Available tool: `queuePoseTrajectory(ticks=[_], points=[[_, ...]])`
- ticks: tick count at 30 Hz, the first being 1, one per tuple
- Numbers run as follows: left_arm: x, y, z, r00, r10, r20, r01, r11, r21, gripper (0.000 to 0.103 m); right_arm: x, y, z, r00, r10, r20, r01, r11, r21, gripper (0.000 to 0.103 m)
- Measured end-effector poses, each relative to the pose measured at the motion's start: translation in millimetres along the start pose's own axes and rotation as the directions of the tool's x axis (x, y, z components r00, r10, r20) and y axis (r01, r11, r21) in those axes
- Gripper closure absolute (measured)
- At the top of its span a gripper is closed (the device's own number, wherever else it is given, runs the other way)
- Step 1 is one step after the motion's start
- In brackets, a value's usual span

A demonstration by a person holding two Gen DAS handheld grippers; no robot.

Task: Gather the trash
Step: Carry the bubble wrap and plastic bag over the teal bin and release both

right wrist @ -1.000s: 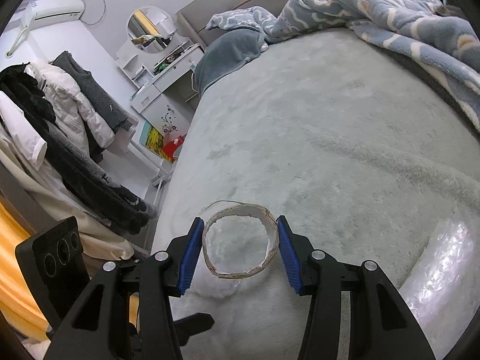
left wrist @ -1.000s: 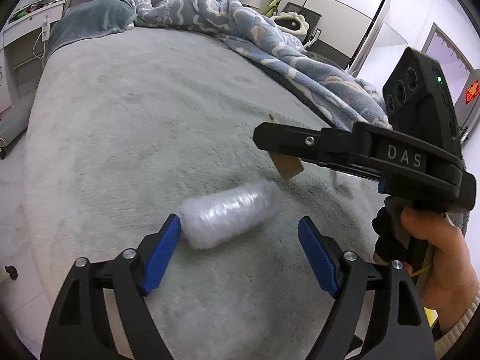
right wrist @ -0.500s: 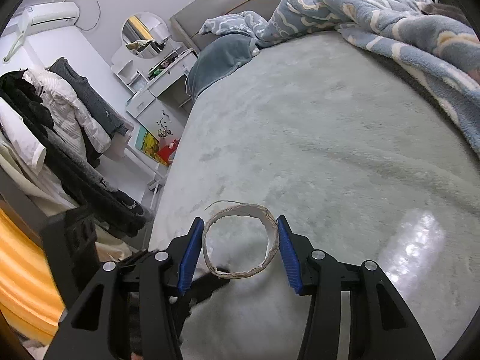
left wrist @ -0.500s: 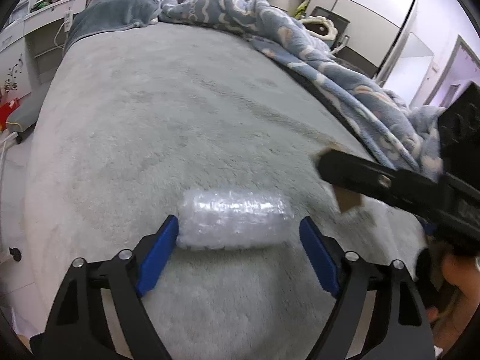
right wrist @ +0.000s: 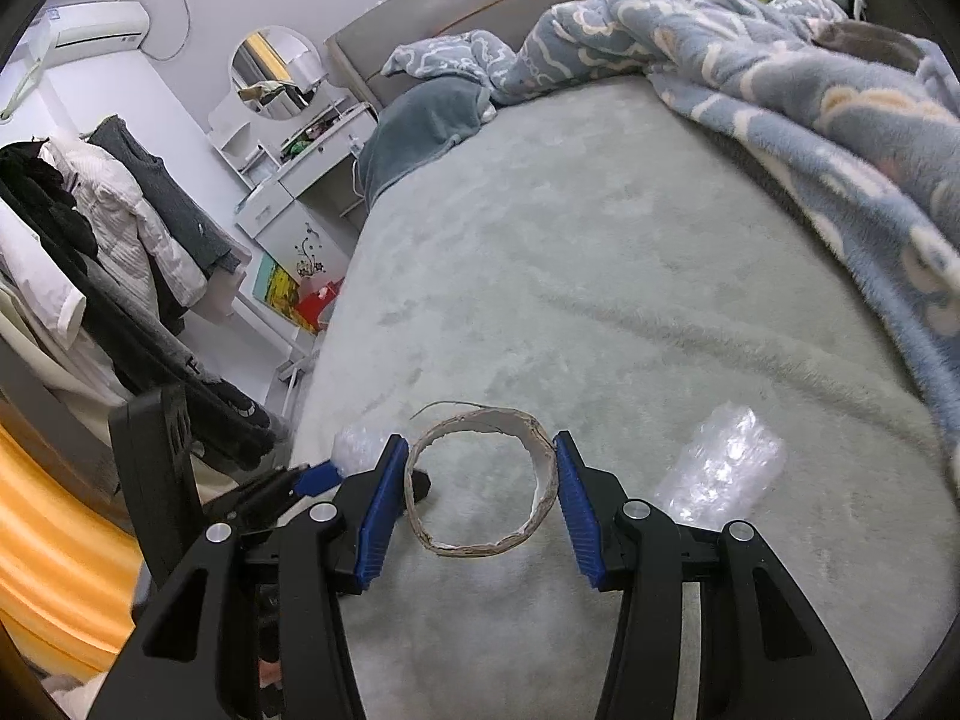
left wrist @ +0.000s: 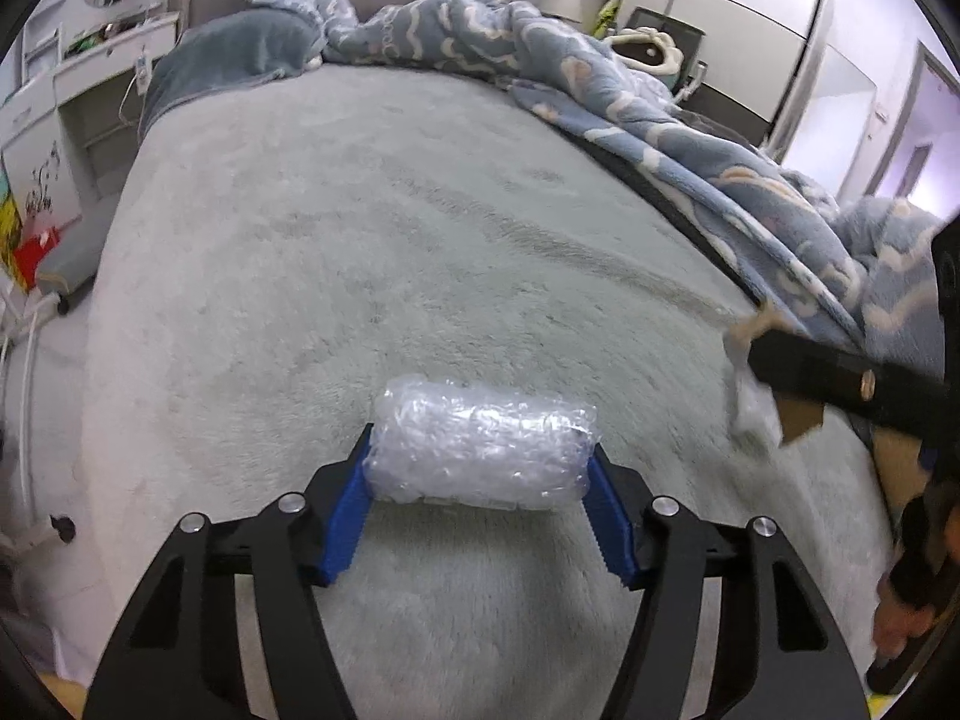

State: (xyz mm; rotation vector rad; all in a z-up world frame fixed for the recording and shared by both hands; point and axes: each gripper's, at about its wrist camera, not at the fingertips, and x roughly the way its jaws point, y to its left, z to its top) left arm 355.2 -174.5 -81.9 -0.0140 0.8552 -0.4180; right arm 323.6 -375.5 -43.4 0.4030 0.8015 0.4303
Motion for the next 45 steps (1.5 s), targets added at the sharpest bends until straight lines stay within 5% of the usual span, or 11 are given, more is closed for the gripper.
queuePoseTrajectory(ticks=[7,30,45], points=[[-40,2,-9,0.998,-0.036,0.057,0.033,0.998,0.046,0.037,-19,24,-9,1.0,-0.002,0.011,0.002,1.0,-0.011,0.053],[-128,52,-86,0.997,0.053,0.061,-0.051,0.998,-0.033,0.037,-36,112,-70,1.0,-0.022,-0.017,0.021,0.999,-0.043,0.053],[-152,106,-137,0.987,0.159,-0.027,-0.161,0.981,-0.105,0.037,-17,176,-98,0.998,0.035,-0.06,-0.04,0.995,-0.094,0.053]])
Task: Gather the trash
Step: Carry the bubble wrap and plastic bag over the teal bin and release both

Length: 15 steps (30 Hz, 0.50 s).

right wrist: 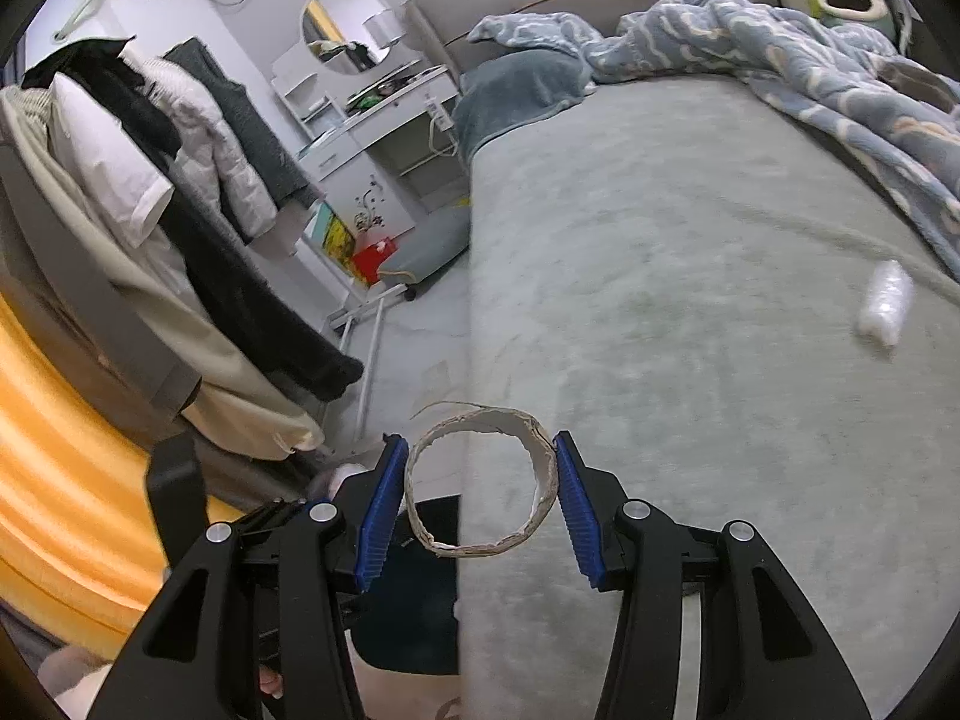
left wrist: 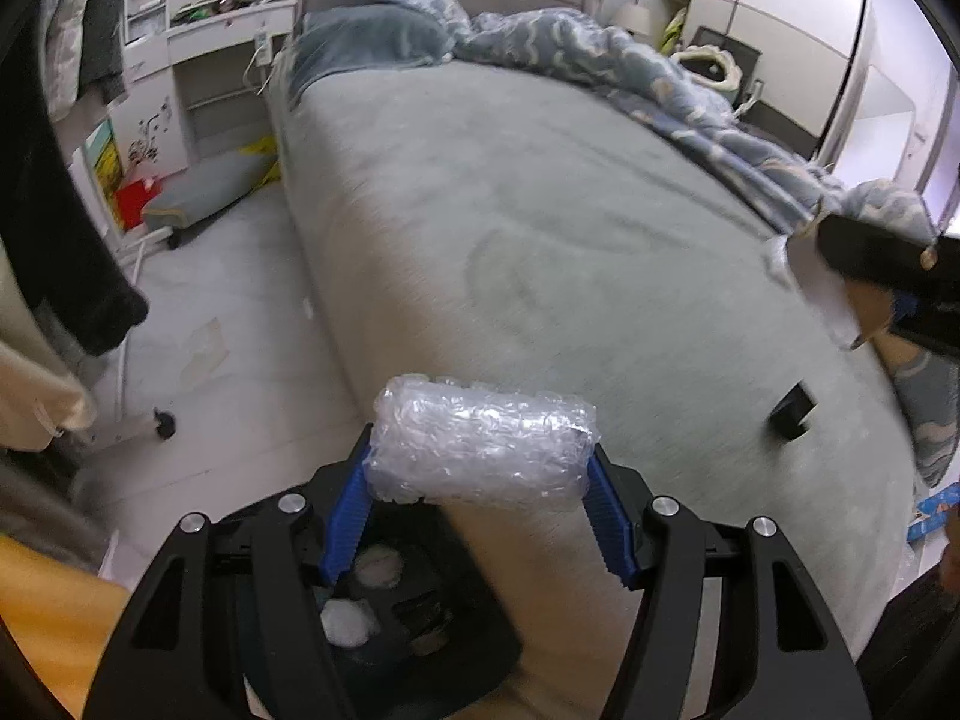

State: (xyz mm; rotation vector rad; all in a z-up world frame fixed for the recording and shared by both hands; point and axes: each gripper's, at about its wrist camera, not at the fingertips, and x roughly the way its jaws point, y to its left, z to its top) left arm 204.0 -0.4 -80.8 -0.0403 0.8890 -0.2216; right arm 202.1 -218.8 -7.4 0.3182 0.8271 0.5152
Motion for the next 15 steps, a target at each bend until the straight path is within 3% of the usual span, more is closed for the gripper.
queuePoseTrajectory(ticks=[15], points=[[27,79,-43,0.98,0.064,-0.186,-0.088,0.989,-0.122,0.037,58,60,-8,0.994,0.039,-0.098,-0.049,0.994,-0.102,0.053]])
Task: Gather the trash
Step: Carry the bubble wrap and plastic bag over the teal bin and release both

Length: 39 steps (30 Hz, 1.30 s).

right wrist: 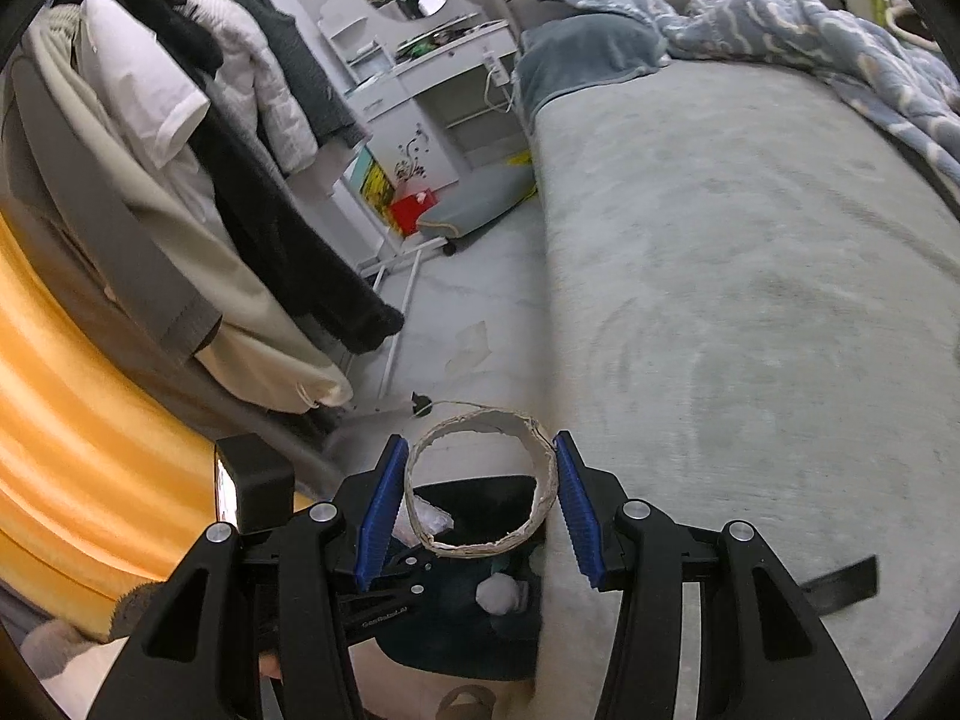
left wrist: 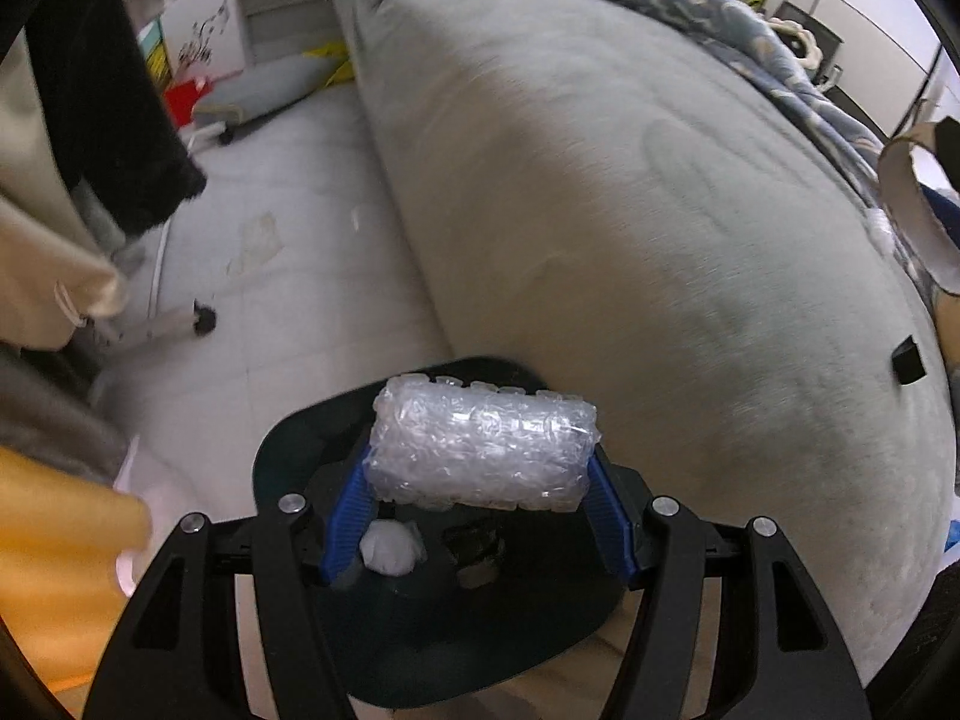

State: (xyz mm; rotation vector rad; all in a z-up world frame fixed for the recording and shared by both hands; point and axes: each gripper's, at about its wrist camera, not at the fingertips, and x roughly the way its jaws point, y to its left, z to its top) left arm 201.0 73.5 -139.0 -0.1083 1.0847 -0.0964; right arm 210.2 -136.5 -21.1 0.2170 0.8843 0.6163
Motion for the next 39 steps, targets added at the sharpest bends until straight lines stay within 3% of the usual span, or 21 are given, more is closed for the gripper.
queuePoseTrajectory(ticks=[6,13,21,27,31,39], points=[[14,30,-11,0.996,0.0,-0.089,-0.006,0.998,-0.065,0.037,25,15,-3,0.999,0.005,-0.044,-0.006,0.999,-0.034,0.053],[37,49,-32,0.974,0.002,-0.229,-0.019,0.997,-0.069,0.036,51,33,-8,0.995,-0.004,-0.098,-0.004,0.996,-0.089,0.053],[49,70,-47,0.951,-0.002,-0.31,-0.026,0.996,-0.088,0.034,83,46,-16,0.986,-0.015,-0.168,-0.007,0.991,-0.132,0.053],[47,83,-50,0.946,-0.026,-0.322,-0.013,0.993,-0.116,0.023,107,54,-24,0.974,-0.033,-0.225,-0.006,0.986,-0.168,0.053],[42,89,-50,0.95,-0.032,-0.312,-0.007,0.992,-0.124,0.021,117,59,-29,0.968,-0.04,-0.249,-0.007,0.983,-0.185,0.053],[25,103,-46,0.972,-0.024,-0.232,-0.008,0.991,-0.137,0.022,138,62,-41,0.952,-0.067,-0.3,0.004,0.979,-0.206,0.053]])
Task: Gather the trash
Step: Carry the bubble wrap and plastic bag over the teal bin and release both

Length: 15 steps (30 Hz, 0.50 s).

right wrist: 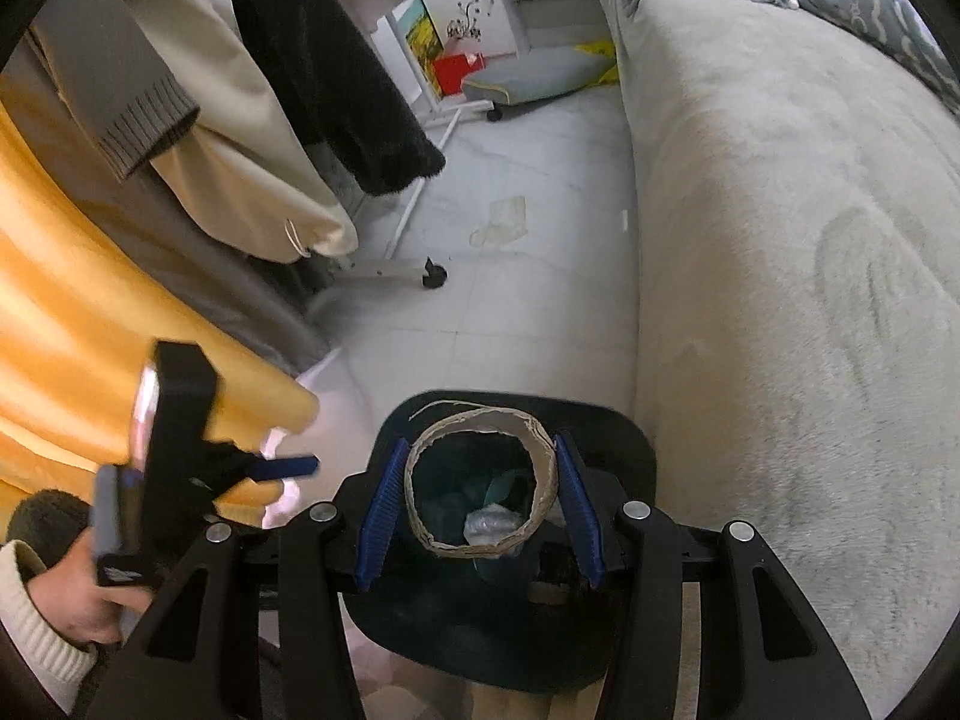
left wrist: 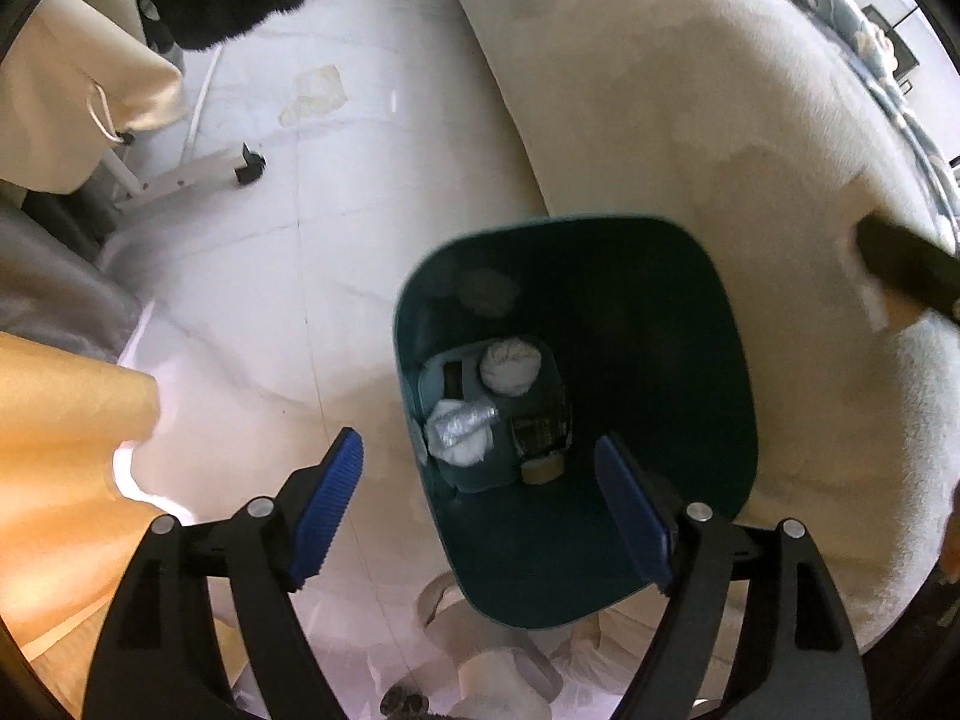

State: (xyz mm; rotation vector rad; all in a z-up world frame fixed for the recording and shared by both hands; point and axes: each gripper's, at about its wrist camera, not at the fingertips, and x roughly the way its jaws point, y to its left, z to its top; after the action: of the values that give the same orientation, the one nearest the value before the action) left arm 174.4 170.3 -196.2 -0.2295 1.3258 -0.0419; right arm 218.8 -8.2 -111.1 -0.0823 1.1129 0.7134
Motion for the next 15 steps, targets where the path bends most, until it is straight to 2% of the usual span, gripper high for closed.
queuePoseTrajectory(ticks=[11,15], points=[[-38,13,1,0.987,-0.017,0.16,0.019,1.0,-0.01,0.034,43,18,-13,0.991,-0.049,-0.121,0.043,0.998,-0.056,0.053],[-64,18,1,0.964,-0.044,0.263,0.052,0.998,-0.023,0.035,54,29,-19,0.985,-0.071,-0.155,0.059,0.995,-0.082,0.053]])
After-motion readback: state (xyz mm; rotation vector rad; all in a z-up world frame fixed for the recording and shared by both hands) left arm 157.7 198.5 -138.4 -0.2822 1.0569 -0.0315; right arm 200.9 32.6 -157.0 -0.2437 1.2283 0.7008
